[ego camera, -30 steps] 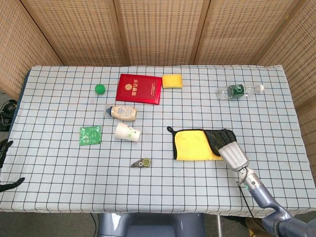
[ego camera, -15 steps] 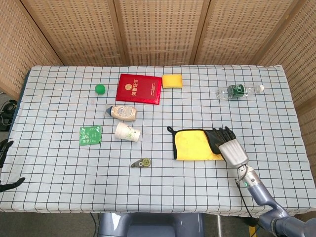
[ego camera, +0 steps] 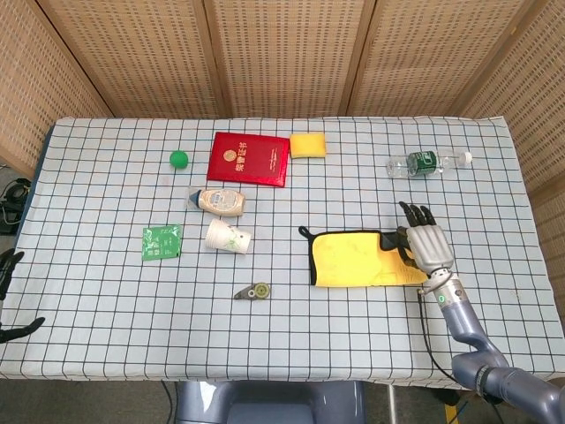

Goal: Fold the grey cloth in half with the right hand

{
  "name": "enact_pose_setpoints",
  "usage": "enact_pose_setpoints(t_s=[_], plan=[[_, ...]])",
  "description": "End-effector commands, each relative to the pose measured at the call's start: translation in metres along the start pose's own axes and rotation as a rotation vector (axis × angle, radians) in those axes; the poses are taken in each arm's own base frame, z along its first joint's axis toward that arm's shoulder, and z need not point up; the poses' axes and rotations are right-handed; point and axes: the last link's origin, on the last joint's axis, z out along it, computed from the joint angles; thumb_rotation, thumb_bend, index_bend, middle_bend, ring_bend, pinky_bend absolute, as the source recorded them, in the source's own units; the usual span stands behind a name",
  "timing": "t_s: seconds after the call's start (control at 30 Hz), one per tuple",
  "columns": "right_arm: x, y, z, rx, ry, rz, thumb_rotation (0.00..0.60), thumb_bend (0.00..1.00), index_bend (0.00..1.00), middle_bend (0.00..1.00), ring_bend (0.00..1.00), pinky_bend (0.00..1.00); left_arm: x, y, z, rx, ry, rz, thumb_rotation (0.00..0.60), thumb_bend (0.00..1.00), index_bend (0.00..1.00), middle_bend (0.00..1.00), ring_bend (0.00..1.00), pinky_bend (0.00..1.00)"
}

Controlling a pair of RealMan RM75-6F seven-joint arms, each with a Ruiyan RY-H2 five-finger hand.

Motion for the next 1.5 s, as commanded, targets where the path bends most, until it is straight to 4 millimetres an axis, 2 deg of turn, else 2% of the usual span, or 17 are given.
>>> enact_pose_setpoints(t_s=[0.03,0.47,0.53,0.63,0.7,0.77,0.87,1.07,1.13,1.2,1.3,1.4,1.5], plan=[[0.004,0.005,0.006,-0.038,-0.01,0.015,0.6,0.72,0.63,0.0,0.0,0.0,0.0,0.0,0.0,0.001,0.0,0.001,0.6,0.0,0.0,0.0,0.0,0.0],[-0.009,0.025,0.014,-0.147,-0.043,0.005,0.6,0.71,0.61,0.0,0.0,0.0,-0.001,0.0,0.001,0.004,-0.004,0.004,0.6,0.0,0.0,0.0,0.0,0.0],[-0.011,0.028,0.015,-0.16,-0.057,-0.001,0.6,0.69,0.55,0.0,0.0,0.0,-0.001,0.0,0.001,0.004,-0.006,0.004,0.6,0.0,0.0,0.0,0.0,0.0],[-0.012,0.03,0.016,-0.169,-0.06,0.001,0.6,0.61,0.3,0.0,0.0,0.0,-0.002,0.0,0.001,0.003,-0.007,0.006,0.6,0.0,0.0,0.0,0.0,0.0],[-0.012,0.03,0.016,-0.17,-0.057,0.003,0.6,0.5,0.13,0.0,0.0,0.0,-0.002,0.0,0.001,0.004,-0.007,0.006,0.6,0.0,0.0,0.0,0.0,0.0],[-0.012,0.031,0.016,-0.169,-0.049,0.0,0.6,0.42,0.05,0.0,0.0,0.0,-0.002,0.0,0.001,0.004,-0.007,0.006,0.6,0.0,0.0,0.0,0.0,0.0],[-0.011,0.03,0.015,-0.163,-0.029,0.0,0.6,0.35,0.0,0.0,0.0,0.0,-0.002,0.001,0.001,0.003,-0.007,0.006,0.6,0.0,0.0,0.0,0.0,0.0],[-0.001,0.028,0.01,-0.131,0.02,0.014,0.6,0.31,0.0,0.0,0.0,0.0,-0.001,0.001,0.0,0.001,-0.005,0.004,0.6,0.0,0.0,0.0,0.0,0.0],[0.007,0.026,0.004,-0.104,0.047,0.03,0.6,0.25,0.0,0.0,0.0,0.0,-0.001,0.001,0.0,0.0,-0.003,0.002,0.6,0.0,0.0,0.0,0.0,0.0],[0.016,0.024,-0.004,-0.077,0.071,0.051,0.6,0.13,0.0,0.0,0.0,0.0,0.0,0.001,0.0,-0.001,-0.001,-0.001,0.6,0.0,0.0,0.0,0.0,0.0],[0.036,0.021,-0.027,-0.017,0.105,0.084,0.6,0.01,0.0,0.0,0.0,0.0,0.0,0.0,0.0,-0.003,0.0,-0.005,0.6,0.0,0.0,0.0,0.0,0.0],[0.051,0.02,-0.048,0.02,0.135,0.093,0.6,0.0,0.0,0.0,0.0,0.0,0.0,-0.001,0.0,-0.007,0.005,-0.01,0.6,0.0,0.0,0.0,0.0,0.0],[0.064,0.022,-0.081,0.05,0.156,0.103,0.6,0.0,0.0,0.0,0.0,0.0,0.002,-0.002,0.0,-0.014,0.02,-0.018,0.6,0.0,0.0,0.0,0.0,0.0]])
